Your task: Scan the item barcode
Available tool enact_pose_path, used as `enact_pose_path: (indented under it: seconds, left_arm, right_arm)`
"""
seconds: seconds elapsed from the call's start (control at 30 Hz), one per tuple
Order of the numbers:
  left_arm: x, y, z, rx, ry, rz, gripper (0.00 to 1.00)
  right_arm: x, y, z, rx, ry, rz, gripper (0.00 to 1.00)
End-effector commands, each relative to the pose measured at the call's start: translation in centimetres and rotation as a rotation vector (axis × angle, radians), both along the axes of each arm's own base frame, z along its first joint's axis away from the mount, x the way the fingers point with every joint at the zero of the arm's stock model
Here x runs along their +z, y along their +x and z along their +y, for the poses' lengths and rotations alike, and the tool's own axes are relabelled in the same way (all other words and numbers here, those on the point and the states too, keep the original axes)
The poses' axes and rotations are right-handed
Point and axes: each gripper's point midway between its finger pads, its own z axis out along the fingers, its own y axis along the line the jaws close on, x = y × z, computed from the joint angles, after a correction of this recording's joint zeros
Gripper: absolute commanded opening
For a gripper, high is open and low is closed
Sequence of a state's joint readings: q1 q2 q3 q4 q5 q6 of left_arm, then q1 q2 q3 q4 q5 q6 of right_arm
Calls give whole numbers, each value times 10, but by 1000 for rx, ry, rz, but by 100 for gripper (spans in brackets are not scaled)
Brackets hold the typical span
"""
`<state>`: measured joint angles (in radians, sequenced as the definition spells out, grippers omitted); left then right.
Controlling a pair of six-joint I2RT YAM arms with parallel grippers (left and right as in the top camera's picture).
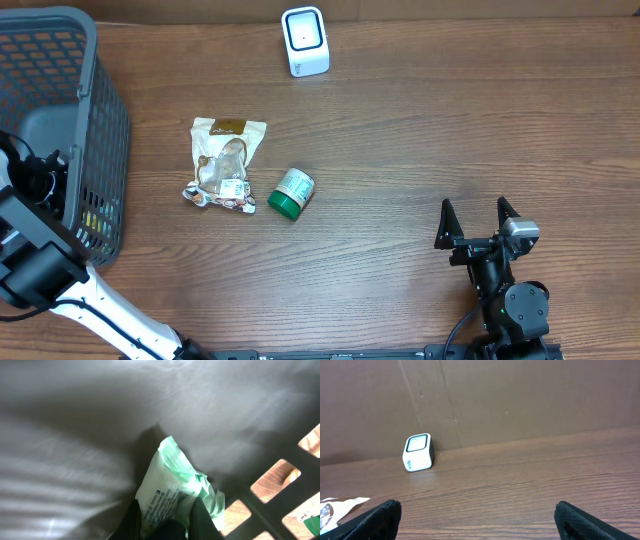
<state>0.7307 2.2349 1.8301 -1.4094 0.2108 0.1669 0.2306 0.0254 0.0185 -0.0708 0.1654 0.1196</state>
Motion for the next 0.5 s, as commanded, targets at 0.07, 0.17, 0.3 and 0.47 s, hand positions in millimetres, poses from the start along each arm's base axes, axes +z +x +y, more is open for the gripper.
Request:
enact_pose_path:
  seconds: [0.07,0.17,0.3,0.47]
  left_arm:
    - [40,20,22,51,72,-44,4]
    - [90,38,29,90,103,-142,4]
    - [163,66,29,142,138,-348,4]
    - [277,96,-9,137,72,-747,4]
  right_arm:
    - [-4,1,-2,-15,3,5,100]
    - [-4,1,-2,-15,3,5,100]
    - [-4,1,-2,-15,3,5,100]
    - [-4,1,-2,-15,3,5,100]
